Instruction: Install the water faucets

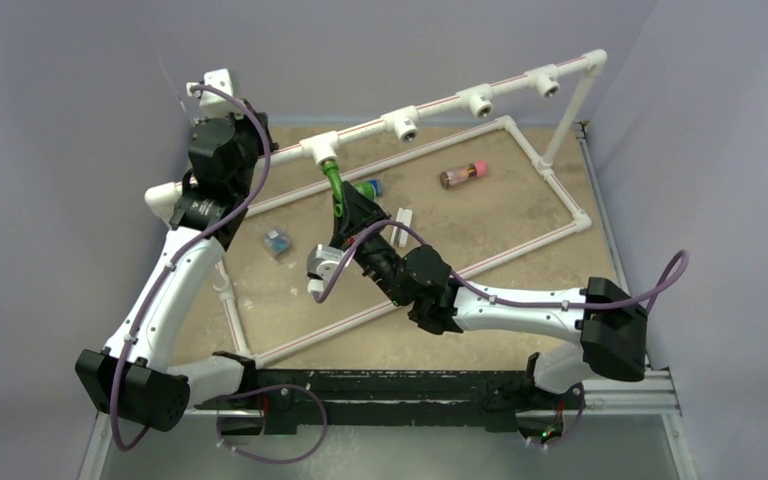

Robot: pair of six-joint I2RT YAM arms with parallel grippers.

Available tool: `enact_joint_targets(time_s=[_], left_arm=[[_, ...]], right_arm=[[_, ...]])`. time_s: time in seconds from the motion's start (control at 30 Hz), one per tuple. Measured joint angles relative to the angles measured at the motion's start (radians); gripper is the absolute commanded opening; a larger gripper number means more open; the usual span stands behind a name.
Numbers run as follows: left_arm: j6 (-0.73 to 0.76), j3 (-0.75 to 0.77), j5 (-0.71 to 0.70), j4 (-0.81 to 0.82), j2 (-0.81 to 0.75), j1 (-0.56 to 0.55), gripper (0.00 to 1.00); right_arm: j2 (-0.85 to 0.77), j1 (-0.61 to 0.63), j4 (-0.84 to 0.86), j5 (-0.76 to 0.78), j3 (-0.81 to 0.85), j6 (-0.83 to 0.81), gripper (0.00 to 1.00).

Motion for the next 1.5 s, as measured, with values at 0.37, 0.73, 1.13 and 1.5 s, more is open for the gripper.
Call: enact_joint_targets(time_s=[0.37,0.73,1.13,1.5], left_arm=[[0.0,0.0,0.0,0.013,0.006,0.006,0.0],[-0.002,0.0,-0.001,0.024,0.013,0.008,0.0],[-0.003,0.001,-0.019,0.039,0.021,0.013,0.0],[-0.01,-0.001,-0.02,0.013,0.008,0.011,0.0]], right_arm=[[0.027,0.003,0.066,0.075,0.032,0.319,0.0],[0.04,0.006,0.05,0.166,0.076,0.637,0.0],[0.045,-0.031,-0.001,0.218,0.118,1.108,0.0],[0.043,-0.084,0.077,0.229,0.137,1.685,0.15]])
